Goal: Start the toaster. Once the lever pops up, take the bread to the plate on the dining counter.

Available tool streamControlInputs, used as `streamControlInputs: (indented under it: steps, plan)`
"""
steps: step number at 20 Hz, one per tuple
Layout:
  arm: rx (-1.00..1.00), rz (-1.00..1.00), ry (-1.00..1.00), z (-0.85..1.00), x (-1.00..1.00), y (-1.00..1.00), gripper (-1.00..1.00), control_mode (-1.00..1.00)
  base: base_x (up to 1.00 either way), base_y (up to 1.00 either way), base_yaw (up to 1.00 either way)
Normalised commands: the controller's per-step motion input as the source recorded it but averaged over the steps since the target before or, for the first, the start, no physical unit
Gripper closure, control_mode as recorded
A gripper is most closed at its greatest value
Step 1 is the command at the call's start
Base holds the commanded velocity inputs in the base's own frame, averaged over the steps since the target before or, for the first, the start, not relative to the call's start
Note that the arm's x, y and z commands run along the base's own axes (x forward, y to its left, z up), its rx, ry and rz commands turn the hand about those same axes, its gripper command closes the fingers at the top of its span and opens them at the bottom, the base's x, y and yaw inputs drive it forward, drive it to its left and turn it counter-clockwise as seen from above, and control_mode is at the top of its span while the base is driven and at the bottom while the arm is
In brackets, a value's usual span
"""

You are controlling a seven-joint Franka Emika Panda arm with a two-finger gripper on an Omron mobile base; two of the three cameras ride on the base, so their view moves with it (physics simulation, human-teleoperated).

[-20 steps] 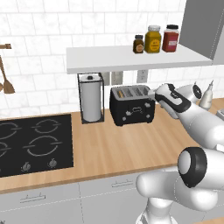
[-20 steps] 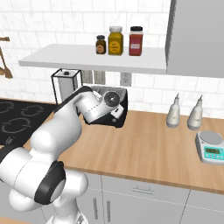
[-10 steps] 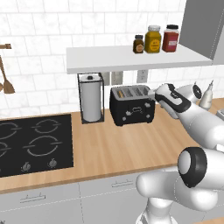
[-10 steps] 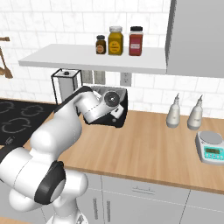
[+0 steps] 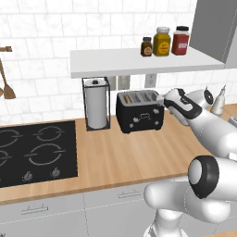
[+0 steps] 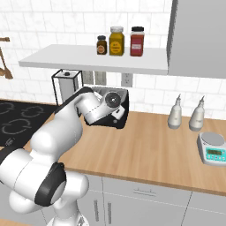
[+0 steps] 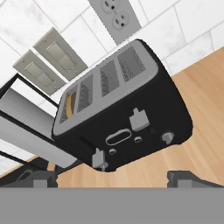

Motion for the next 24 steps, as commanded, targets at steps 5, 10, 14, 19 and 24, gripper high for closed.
streamControlInputs:
  steps: [5, 10, 14, 19, 24]
  plan:
    - [0.00, 0.00, 0.00, 0.00, 0.00, 0.00, -1.00, -1.00, 0.00, 0.00, 0.00]
    - [0.00, 0.00, 0.00, 0.00, 0.00, 0.00, -1.00, -1.00, 0.00, 0.00, 0.00]
    - [0.00, 0.00, 0.00, 0.00, 0.00, 0.00, -1.00, -1.00, 0.00, 0.00, 0.00]
    - [0.00, 0.00, 0.00, 0.00, 0.00, 0.00, -1.00, -1.00, 0.00, 0.00, 0.00]
    - [0.00, 0.00, 0.00, 0.00, 0.00, 0.00, -1.00, -1.00, 0.00, 0.00, 0.00]
